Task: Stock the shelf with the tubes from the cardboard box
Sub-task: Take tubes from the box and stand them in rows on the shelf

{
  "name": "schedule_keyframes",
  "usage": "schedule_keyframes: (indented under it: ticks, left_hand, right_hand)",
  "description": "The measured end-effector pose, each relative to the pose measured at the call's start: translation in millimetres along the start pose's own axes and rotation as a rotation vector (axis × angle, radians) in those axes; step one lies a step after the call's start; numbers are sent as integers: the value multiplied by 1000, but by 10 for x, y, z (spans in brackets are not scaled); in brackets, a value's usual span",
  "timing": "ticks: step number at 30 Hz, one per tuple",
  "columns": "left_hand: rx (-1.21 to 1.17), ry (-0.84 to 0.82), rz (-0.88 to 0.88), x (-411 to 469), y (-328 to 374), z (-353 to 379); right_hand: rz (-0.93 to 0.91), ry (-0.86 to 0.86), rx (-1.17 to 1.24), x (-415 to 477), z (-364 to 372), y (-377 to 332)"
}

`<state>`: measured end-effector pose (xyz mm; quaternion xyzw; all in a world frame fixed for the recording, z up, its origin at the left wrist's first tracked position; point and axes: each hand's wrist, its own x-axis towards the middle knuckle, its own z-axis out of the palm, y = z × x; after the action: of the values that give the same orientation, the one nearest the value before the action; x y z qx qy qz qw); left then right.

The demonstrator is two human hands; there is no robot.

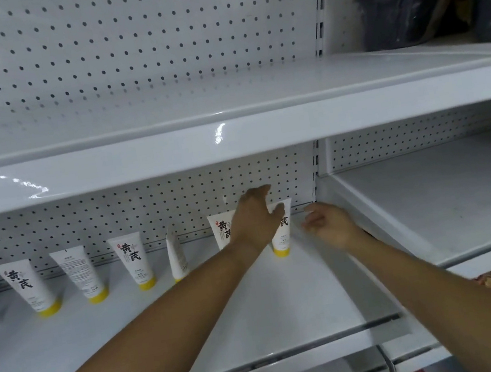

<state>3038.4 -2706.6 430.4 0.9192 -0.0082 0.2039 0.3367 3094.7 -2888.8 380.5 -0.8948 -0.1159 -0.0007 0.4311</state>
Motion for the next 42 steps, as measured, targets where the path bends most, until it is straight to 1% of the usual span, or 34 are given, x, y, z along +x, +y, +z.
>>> schedule_keyframes:
  ticks: [3, 6, 9, 12, 20, 23, 27, 30, 33, 38, 42]
  left_hand:
    - [264, -4, 52, 45, 99, -373]
    - [483, -47, 28, 59, 109, -790]
    - [620, -82, -19, -13, 44, -1089]
    - [679, -93, -67, -187, -70, -1314]
    - [714, -35, -261, -944, -476, -1904]
    - [737, 6, -338, -1256, -662, -2207]
    - [702, 46, -444, -1707, -914, -2681]
    - [720, 103, -492, -2077, -1146, -3066]
    - [770, 115, -563, -2467, -1344, -3449]
    - [793, 172, -629, -3234, -1802, -4153]
    - [811, 182, -700, -3904, -2148, -4663]
  right_hand:
    - [-95, -1, -177, -95, -465, -243]
    - [-202, -14, -310, -75, -752, -444]
    - [-326, -6, -450, -87, -850, -692]
    - [-397, -48, -523, -124, -750, -932]
    - [-574, -197, -482, -207, 20, -1527]
    - [-658, -219, -468, -300, 339, -1832]
    - [-754, -251, -431, -515, 819, -2300]
    - [-849, -281, -430, -706, 1213, -2672]
    - [-920, -314, -404, -921, 1641, -3070]
    - [-1042, -403, -370, -1464, 2466, -3774]
    - [-1107, -494, -353, -1966, 3161, -4269]
